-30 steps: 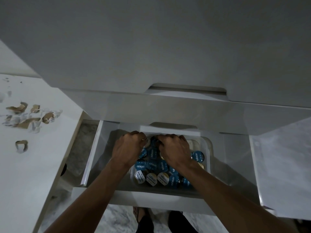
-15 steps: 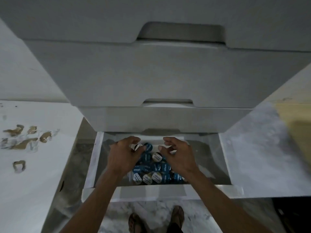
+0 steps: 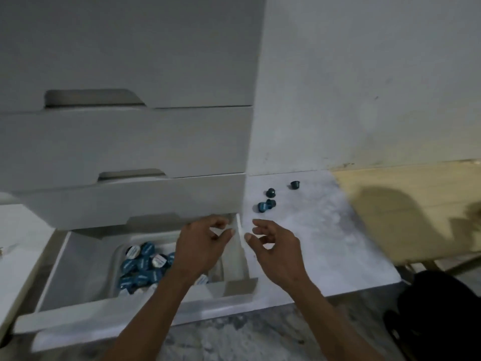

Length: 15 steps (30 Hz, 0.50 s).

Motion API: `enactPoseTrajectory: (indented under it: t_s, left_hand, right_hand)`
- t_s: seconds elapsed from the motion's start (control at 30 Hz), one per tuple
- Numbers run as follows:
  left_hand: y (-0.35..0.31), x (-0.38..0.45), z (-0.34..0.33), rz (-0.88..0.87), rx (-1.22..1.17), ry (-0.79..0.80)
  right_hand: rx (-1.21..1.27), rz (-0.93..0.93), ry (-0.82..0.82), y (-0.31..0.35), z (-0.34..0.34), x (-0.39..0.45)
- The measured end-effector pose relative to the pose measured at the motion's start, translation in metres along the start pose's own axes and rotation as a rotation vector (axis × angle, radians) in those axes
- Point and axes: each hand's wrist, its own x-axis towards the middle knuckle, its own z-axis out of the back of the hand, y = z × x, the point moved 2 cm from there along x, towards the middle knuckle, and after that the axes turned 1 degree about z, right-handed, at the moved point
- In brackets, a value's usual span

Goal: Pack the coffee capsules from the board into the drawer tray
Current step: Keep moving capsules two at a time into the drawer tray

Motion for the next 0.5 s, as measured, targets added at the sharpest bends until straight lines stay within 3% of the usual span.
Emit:
enactPoseTrajectory:
  t_s: [0.27, 0.5]
  left_hand:
    - [-0.112, -0.030, -0.148, 0.009, 0.021, 0.123]
    - [-0.107, 0.024, -0.188, 0.097, 0.109, 0.050]
  right_hand:
    - [-0.163, -0.185, -0.033, -0.091, 0.161, -0.004]
    - [-0.187, -0.180, -0.015, -0.117, 0.181, 0.069]
